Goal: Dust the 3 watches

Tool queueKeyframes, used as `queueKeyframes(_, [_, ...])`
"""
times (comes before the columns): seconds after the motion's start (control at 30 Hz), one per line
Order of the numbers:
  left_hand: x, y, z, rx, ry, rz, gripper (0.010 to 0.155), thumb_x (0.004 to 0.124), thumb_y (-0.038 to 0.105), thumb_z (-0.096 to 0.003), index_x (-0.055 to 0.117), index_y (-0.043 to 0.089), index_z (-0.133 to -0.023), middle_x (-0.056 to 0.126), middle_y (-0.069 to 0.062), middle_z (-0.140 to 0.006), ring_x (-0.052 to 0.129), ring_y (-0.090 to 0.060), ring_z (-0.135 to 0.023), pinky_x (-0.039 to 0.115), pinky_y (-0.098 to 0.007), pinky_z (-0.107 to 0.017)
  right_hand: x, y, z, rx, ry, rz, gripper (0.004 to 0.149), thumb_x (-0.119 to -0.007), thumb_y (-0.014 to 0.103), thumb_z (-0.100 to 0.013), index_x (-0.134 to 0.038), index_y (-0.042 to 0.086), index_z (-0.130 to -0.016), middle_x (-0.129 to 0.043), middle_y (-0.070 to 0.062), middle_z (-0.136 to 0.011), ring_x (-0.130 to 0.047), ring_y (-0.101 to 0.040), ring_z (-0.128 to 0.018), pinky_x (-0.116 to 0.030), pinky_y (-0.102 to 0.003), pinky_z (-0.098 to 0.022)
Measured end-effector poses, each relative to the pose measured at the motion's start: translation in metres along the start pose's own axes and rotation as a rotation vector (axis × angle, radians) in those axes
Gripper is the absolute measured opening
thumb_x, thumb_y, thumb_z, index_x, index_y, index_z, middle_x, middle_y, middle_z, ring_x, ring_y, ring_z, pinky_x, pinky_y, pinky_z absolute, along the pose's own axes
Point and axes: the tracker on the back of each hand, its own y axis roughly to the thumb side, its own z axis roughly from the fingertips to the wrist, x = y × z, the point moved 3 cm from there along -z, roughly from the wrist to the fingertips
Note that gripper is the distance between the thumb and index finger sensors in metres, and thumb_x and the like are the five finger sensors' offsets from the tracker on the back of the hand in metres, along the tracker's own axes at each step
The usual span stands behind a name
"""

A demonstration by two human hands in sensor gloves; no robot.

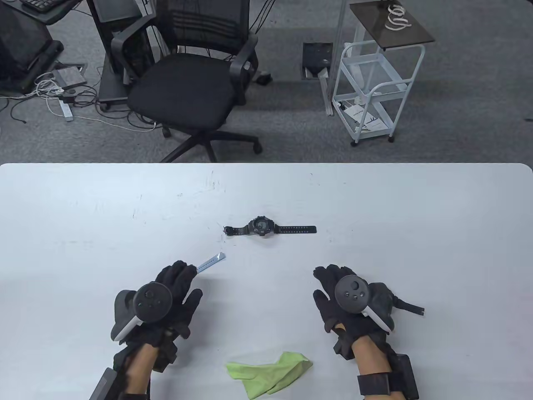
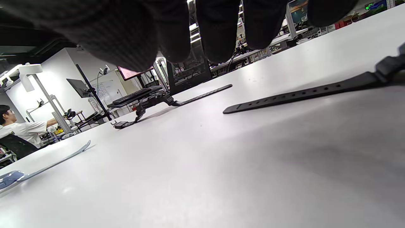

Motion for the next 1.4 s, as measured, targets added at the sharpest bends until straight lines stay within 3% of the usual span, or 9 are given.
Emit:
queueKeyframes(0.7, [-0.002,0.010,0.002,0.049,0.014,0.033,0.070,0.068,0.052,-0.0559,0.053,0.018,-0.115,0.048,-0.014,-0.122,0.048,-0.047,-0.110,0.047,-0.076,-0.069,0.006,-0.002,0.001,0.008,-0.047,-0.052,0.063,-0.079,0.045,-0.051,-0.065,0.024,-0.109,-0.065,-0.015,-0.111,-0.060,-0.047,-0.102,-0.049,-0.074,-0.066])
queueKeyframes(1.4, [-0.003,0.006,0.004,0.039,0.018,0.051,0.070,0.068,0.052,-0.0560,0.052,0.017,-0.115,0.048,-0.014,-0.122,0.047,-0.047,-0.110,0.046,-0.077,-0.069,0.002,-0.004,0.000,0.012,-0.025,-0.110,0.062,-0.079,0.045,-0.051,-0.066,0.023,-0.108,-0.066,-0.015,-0.110,-0.060,-0.047,-0.102,-0.049,-0.074,-0.065])
